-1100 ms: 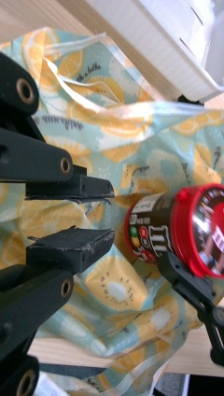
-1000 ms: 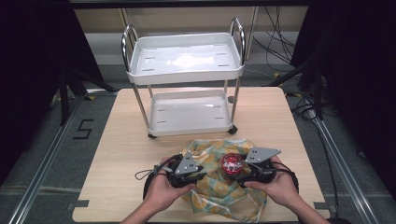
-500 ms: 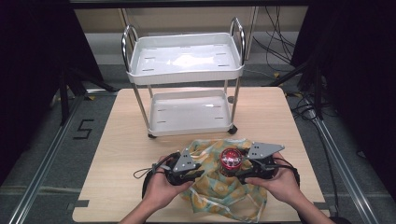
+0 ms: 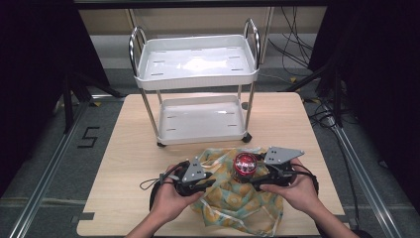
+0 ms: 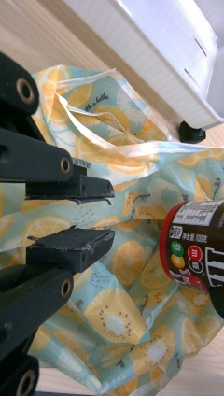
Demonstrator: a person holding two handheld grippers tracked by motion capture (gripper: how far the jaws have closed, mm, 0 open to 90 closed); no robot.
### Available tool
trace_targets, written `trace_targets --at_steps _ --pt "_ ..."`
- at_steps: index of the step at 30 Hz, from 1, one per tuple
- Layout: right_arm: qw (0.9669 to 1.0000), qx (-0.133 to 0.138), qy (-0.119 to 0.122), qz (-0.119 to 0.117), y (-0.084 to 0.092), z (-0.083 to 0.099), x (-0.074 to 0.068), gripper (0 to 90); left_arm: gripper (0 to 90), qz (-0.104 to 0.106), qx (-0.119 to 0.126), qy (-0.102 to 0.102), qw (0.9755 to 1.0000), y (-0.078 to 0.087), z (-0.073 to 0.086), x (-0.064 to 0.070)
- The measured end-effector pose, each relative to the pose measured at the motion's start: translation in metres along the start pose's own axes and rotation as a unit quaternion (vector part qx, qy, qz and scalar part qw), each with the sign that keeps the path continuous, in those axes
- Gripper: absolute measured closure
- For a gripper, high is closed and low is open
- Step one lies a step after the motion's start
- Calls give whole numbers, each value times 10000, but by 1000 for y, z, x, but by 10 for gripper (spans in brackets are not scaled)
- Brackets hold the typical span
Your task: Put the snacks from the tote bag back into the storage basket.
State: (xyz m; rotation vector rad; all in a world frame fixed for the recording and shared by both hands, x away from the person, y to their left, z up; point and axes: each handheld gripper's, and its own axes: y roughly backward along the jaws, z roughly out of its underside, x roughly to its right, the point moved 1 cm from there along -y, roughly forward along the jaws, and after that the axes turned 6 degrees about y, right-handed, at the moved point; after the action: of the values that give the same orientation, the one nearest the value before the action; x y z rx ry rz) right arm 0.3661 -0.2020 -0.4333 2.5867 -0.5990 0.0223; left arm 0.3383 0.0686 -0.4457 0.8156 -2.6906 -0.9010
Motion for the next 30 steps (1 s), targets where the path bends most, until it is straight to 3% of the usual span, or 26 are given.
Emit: trace_targets --at_steps 3,4,12,17,22,23,24,27,30 --pt "10000 -29 -20 -90 2 -3 1 266 731 -29 5 2 10000 1 0 0" --pt "9998 -1 129 -130 2 -3 4 266 731 -64 32 -7 10000 1 0 0" --pt "9998 138 61 -164 4 -2 7 266 726 -118 87 16 9999 2 0 -2" --pt "9994 274 172 -130 7 -10 11 266 701 -134 121 134 9997 5 4 -2" --pt "9993 364 64 -79 5 -17 11 266 649 -176 208 277 9992 8 5 -3" --pt "9992 298 196 -168 4 -19 14 266 648 -237 314 288 9988 9 4 -4" --pt "9991 412 123 -72 2 -21 14 266 646 -237 314 288 9988 9 4 -4" --pt "9991 347 156 -205 1 -24 15 266 640 -295 327 311 9985 11 3 -8" --pt "9989 427 156 -136 -1 -25 16 266 616 -298 308 411 9982 10 4 -8"
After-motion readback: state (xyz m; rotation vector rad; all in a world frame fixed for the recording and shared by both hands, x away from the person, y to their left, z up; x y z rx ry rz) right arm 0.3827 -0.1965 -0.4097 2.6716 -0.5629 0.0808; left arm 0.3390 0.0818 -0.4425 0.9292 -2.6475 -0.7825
